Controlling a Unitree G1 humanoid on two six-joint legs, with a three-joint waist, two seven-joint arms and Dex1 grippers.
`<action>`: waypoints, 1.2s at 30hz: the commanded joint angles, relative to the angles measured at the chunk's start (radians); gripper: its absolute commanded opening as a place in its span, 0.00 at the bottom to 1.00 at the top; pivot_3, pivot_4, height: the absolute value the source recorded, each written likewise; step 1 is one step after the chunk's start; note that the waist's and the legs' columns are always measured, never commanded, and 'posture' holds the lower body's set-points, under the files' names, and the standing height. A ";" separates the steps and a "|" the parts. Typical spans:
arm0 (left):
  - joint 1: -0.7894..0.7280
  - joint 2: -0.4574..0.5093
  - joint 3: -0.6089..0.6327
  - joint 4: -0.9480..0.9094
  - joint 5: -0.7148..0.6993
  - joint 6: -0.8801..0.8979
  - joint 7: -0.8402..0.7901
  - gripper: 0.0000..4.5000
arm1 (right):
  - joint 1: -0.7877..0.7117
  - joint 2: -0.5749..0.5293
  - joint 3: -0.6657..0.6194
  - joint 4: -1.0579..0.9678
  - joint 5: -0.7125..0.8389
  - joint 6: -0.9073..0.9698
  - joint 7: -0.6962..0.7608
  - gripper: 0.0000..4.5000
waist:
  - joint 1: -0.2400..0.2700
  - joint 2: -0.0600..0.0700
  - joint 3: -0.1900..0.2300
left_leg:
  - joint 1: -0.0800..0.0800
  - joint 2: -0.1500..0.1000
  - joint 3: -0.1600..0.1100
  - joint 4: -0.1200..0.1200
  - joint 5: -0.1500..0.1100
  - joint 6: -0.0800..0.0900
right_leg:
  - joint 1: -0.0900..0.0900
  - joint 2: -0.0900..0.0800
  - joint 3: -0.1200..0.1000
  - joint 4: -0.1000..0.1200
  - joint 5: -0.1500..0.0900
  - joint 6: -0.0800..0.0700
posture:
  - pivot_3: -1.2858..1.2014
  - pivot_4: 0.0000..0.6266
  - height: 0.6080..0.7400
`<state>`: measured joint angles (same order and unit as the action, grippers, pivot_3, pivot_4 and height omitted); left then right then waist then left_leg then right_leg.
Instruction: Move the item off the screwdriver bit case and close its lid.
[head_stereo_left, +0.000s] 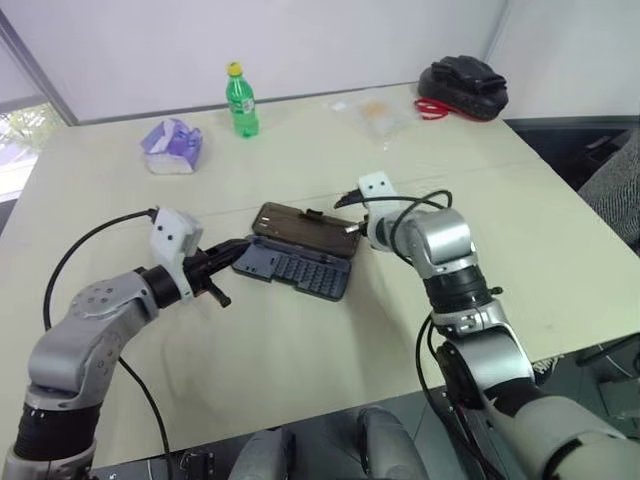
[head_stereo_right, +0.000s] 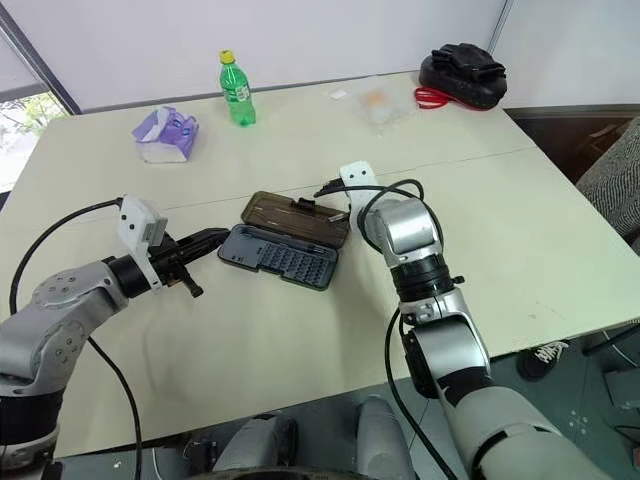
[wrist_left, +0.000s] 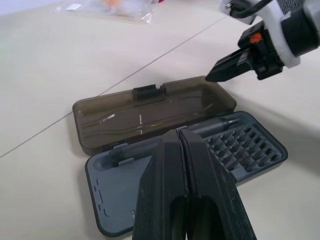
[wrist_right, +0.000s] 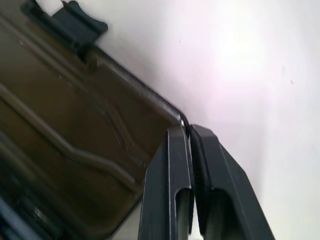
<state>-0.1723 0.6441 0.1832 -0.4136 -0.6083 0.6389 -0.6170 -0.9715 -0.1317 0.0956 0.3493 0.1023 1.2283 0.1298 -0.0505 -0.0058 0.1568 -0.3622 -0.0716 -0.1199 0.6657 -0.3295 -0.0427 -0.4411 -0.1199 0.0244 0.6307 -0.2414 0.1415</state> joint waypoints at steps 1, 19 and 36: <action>0.006 0.000 0.029 -0.025 0.009 -0.034 0.001 0.00 | -0.022 0.020 -0.003 0.137 -0.008 -0.020 0.010 0.31 | 0.001 0.000 0.000 | 0.000 0.000 0.000 0.000 0.000 0.000 | 0.000 0.000 0.000 0.000 0.000 0.000 | 0.52 0.24 1.00; 0.041 -0.007 0.037 -0.025 0.020 -0.076 0.012 0.00 | -0.075 0.021 -0.035 0.312 -0.034 -0.104 0.026 0.22 | 0.006 -0.002 -0.001 | 0.005 0.000 0.001 0.000 0.000 0.000 | 0.004 0.000 0.001 0.000 0.000 0.000 | 0.52 0.24 1.00; 0.014 -0.007 0.032 -0.011 0.034 -0.081 0.009 0.00 | 0.042 -0.094 0.225 0.016 -0.034 -0.200 0.337 0.00 | 0.006 -0.004 -0.004 | 0.007 0.001 0.002 0.000 0.001 -0.001 | 0.006 0.001 0.000 -0.001 0.001 -0.002 | 0.52 0.24 1.00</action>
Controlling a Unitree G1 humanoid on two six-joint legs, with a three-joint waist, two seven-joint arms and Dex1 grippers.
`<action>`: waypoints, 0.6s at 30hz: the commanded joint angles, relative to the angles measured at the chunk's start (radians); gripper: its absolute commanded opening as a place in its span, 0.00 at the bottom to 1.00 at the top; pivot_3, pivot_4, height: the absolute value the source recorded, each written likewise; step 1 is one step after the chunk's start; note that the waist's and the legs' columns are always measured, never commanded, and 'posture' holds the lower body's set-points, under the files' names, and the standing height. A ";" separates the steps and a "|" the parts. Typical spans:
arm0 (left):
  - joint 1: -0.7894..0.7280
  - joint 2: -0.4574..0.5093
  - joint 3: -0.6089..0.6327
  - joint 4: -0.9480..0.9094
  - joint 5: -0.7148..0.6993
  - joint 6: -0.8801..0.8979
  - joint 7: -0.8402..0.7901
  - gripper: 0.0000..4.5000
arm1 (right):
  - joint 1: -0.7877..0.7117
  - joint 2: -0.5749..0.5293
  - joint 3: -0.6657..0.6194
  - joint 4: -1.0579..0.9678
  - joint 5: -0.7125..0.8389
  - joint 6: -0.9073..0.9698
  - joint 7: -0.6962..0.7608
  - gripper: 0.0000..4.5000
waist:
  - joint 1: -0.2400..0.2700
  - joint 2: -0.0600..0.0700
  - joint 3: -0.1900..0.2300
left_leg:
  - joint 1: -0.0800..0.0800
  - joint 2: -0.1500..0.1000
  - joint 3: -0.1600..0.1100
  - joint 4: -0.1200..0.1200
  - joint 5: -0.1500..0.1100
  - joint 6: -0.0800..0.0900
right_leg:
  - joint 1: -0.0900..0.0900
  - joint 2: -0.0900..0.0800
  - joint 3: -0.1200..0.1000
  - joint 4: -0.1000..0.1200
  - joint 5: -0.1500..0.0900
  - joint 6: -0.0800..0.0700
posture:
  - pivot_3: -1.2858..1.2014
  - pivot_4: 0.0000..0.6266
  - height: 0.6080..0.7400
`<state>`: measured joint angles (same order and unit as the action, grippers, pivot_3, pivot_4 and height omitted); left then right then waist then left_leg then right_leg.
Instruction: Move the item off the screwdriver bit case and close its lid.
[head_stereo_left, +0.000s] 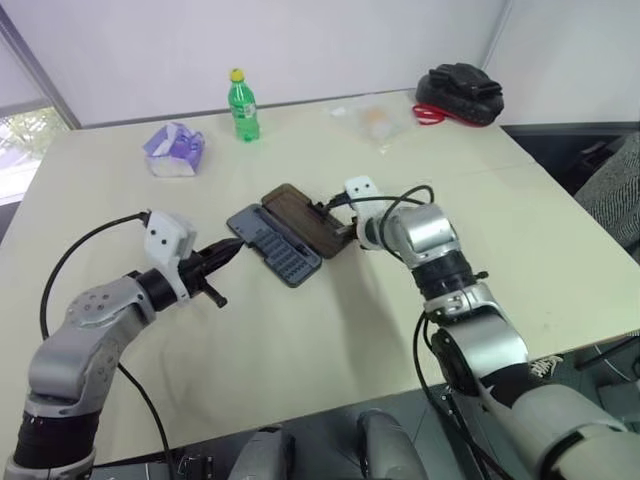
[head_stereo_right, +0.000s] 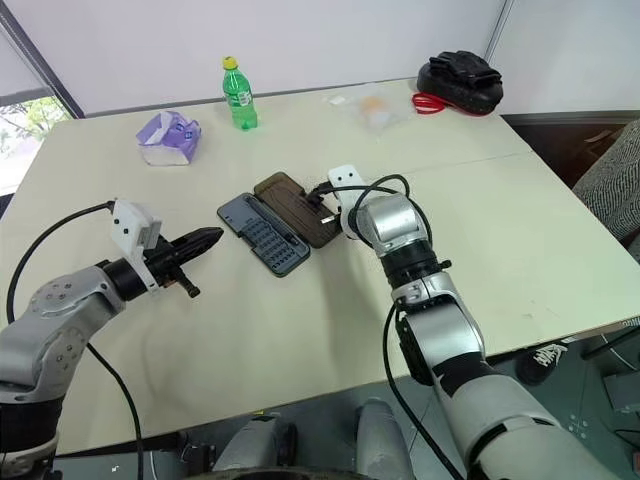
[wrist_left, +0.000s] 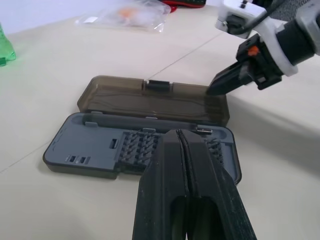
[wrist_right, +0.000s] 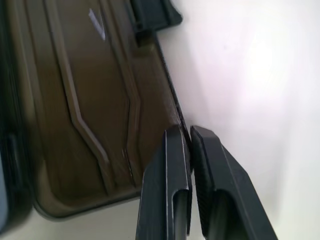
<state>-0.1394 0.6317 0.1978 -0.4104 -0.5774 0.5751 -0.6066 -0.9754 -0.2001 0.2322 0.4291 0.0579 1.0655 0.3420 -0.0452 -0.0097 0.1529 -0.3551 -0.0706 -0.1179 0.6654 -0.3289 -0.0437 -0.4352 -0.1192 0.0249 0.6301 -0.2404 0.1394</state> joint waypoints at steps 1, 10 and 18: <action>-0.022 0.005 0.016 -0.012 0.004 -0.017 -0.003 0.00 | 0.054 -0.050 0.116 -0.092 0.012 -0.070 0.177 0.00 | 0.000 0.000 0.000 | -0.001 0.000 0.000 0.000 0.000 0.000 | -0.001 0.000 0.000 0.000 0.000 0.000 | 0.52 0.24 1.00; -0.045 0.002 -0.001 0.003 0.012 -0.017 -0.008 0.00 | 0.009 -0.205 0.240 -0.039 -0.021 -0.395 0.589 0.00 | -0.006 0.000 0.001 | -0.003 0.000 0.002 -0.003 -0.001 0.001 | -0.006 0.000 0.000 -0.001 0.000 0.000 | 0.52 0.24 1.00; -0.039 -0.006 -0.002 -0.011 0.018 -0.020 0.006 0.00 | -0.058 -0.209 0.299 0.143 -0.119 -0.650 0.786 0.00 | 0.001 0.000 0.001 | -0.003 0.000 0.002 -0.003 -0.001 0.001 | -0.006 -0.001 0.000 -0.002 0.000 0.000 | 0.52 0.24 1.00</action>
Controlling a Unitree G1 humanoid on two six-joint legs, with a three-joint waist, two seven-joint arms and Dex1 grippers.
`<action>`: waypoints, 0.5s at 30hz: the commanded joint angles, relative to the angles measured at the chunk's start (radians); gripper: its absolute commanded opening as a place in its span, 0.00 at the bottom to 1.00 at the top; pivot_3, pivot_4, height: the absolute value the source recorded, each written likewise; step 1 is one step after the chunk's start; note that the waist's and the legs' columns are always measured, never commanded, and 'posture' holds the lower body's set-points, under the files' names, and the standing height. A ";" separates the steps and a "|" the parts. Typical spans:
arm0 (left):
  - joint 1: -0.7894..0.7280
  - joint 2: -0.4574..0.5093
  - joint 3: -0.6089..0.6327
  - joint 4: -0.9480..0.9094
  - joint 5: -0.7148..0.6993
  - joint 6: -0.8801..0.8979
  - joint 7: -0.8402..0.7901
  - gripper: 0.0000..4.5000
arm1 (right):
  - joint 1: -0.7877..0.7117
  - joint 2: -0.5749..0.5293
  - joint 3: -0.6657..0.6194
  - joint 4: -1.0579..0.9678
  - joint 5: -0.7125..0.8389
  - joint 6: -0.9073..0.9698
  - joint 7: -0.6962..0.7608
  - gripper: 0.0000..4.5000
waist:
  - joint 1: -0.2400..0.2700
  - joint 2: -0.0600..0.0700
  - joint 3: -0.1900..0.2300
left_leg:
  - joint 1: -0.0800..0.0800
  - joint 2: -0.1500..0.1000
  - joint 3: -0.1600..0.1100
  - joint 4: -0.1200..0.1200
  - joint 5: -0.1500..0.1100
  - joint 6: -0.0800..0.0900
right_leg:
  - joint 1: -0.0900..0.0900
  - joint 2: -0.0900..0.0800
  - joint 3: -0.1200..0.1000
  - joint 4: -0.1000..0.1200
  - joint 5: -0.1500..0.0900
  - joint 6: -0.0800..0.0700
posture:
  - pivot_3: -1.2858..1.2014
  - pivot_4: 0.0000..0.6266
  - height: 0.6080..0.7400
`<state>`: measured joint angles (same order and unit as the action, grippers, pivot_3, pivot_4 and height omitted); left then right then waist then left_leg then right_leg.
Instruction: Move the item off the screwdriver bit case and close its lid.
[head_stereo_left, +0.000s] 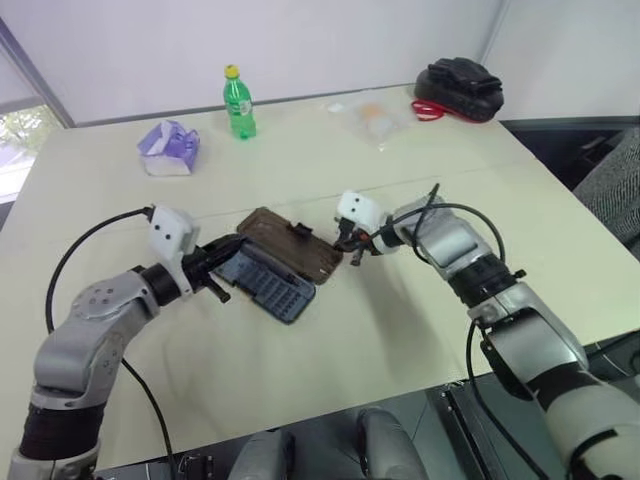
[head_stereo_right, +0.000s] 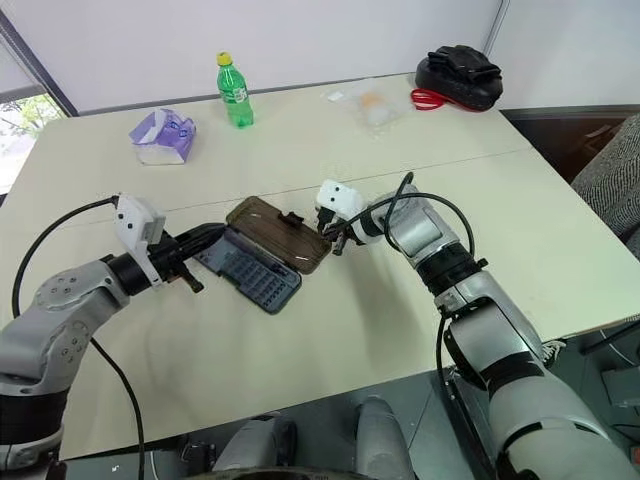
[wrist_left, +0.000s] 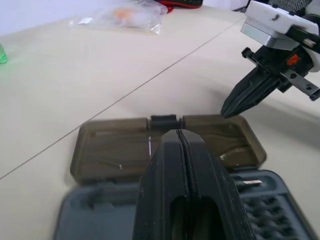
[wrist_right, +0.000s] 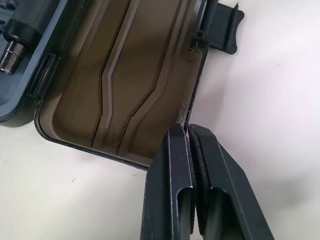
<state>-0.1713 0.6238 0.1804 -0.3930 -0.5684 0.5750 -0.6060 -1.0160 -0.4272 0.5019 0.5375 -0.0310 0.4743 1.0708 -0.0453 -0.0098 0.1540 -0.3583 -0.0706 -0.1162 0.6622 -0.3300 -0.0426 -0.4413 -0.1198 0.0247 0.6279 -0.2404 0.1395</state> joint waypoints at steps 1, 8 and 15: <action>-0.006 0.001 0.016 -0.030 0.010 -0.020 0.006 0.00 | -0.022 0.026 0.028 0.051 -0.038 -0.066 0.062 0.00 | 0.001 0.000 0.000 | 0.000 0.000 0.000 0.000 0.000 0.000 | 0.000 0.000 0.000 0.000 0.000 0.000 | 0.52 0.24 1.00; 0.009 -0.003 0.029 -0.054 0.008 -0.014 0.022 0.00 | -0.004 0.020 0.042 0.051 -0.095 -0.268 0.150 0.00 | 0.000 0.000 0.000 | 0.000 0.000 0.000 0.000 0.000 0.000 | 0.000 0.000 0.000 0.000 0.000 0.000 | 0.52 0.24 1.00; 0.012 -0.003 0.029 -0.063 0.003 -0.009 0.030 0.00 | -0.020 -0.005 0.051 0.081 -0.149 -0.580 0.219 0.00 | 0.001 0.000 0.000 | 0.000 0.000 0.000 0.000 0.000 -0.001 | 0.000 0.000 0.000 0.000 0.000 0.000 | 0.52 0.24 1.00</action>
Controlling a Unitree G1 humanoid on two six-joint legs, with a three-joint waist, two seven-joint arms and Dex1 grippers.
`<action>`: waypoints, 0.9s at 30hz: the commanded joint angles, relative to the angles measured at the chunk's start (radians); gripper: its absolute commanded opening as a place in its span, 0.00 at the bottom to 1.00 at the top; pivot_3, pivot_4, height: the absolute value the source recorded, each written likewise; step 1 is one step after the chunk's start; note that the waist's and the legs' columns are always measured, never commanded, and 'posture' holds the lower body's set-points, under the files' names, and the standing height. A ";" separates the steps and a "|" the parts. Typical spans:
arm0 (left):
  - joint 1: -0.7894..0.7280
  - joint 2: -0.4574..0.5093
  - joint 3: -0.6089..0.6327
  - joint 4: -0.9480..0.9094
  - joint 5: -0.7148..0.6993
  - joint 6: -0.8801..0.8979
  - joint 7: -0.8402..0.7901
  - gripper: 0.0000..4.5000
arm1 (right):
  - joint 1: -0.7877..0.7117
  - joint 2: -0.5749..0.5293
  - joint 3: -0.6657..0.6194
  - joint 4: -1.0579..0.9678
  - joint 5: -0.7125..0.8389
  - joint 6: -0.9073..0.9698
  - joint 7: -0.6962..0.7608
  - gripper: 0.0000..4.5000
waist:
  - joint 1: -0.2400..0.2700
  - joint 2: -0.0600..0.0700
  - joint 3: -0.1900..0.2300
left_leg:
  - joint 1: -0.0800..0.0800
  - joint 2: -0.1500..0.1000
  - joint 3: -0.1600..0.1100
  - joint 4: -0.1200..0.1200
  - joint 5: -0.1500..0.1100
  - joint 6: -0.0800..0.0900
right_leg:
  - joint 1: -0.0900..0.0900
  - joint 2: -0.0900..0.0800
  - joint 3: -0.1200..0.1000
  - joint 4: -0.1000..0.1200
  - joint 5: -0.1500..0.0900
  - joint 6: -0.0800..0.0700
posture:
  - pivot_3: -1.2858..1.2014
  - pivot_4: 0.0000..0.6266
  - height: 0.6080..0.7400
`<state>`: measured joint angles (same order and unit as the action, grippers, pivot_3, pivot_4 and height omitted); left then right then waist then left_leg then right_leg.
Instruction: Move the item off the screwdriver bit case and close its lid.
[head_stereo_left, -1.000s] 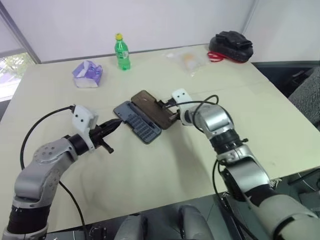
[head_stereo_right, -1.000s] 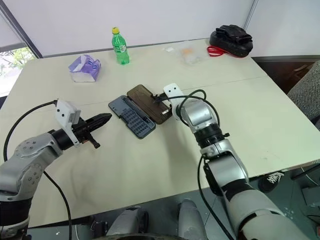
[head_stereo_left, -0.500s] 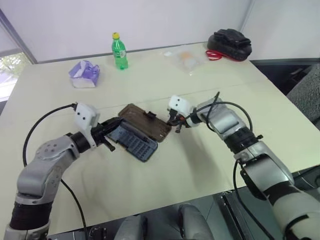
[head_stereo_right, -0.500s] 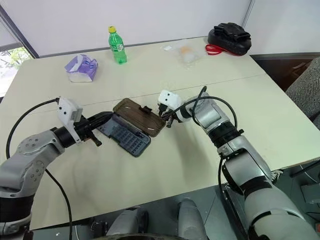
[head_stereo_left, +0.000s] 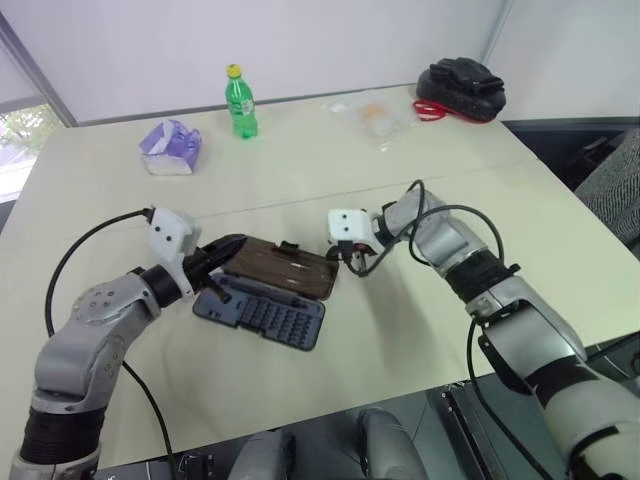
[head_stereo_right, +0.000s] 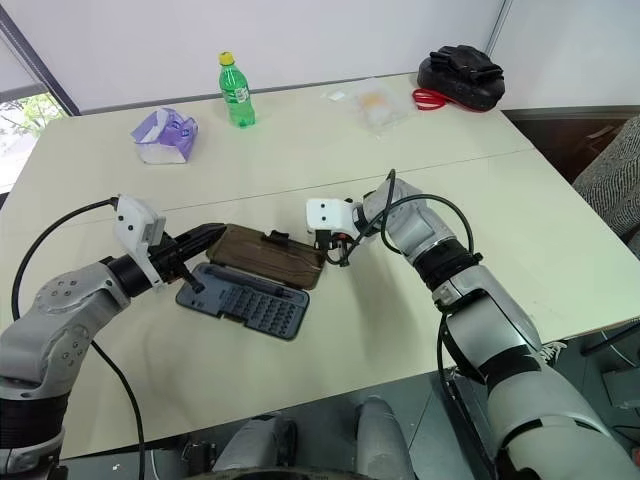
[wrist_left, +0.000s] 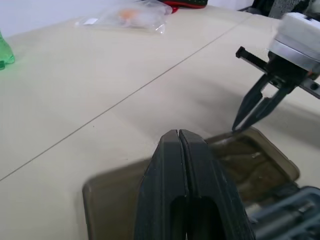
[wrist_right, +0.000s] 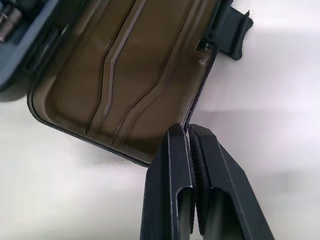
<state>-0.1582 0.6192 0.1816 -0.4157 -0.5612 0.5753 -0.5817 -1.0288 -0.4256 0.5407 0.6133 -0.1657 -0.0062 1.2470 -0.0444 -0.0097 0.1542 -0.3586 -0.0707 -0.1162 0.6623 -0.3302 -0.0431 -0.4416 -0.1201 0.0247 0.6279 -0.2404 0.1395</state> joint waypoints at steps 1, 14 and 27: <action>-0.001 0.002 0.028 -0.041 -0.006 -0.009 0.006 0.00 | -0.012 -0.008 0.013 0.016 -0.027 -0.139 0.040 0.00 | 0.000 0.000 0.000 | 0.000 0.000 0.000 0.000 0.000 0.000 | 0.000 0.000 0.000 0.000 0.000 0.000 | 0.52 0.24 1.00; -0.019 -0.009 0.007 -0.034 -0.005 -0.006 0.009 0.00 | -0.038 0.020 -0.029 0.055 -0.067 -0.150 0.041 0.00 | 0.002 0.000 0.000 | 0.000 0.000 0.000 0.002 0.000 0.000 | 0.001 0.000 0.000 0.000 0.000 0.000 | 0.52 0.24 1.00; -0.029 -0.013 -0.004 -0.020 0.003 -0.016 -0.002 0.00 | -0.038 0.058 -0.212 -0.231 0.112 0.579 0.047 0.65 | 0.003 0.001 0.001 | -0.002 0.000 -0.001 0.002 0.000 0.000 | -0.001 0.000 0.000 0.001 0.000 0.000 | 0.52 0.24 1.00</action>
<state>-0.1715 0.6064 0.1718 -0.4154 -0.5595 0.5780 -0.5799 -1.0405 -0.3711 0.3729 0.4447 -0.0832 0.4840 1.3207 -0.0415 -0.0087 0.1550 -0.3614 -0.0708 -0.1174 0.6644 -0.3301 -0.0433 -0.4431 -0.1203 0.0246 0.6286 -0.2404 0.1395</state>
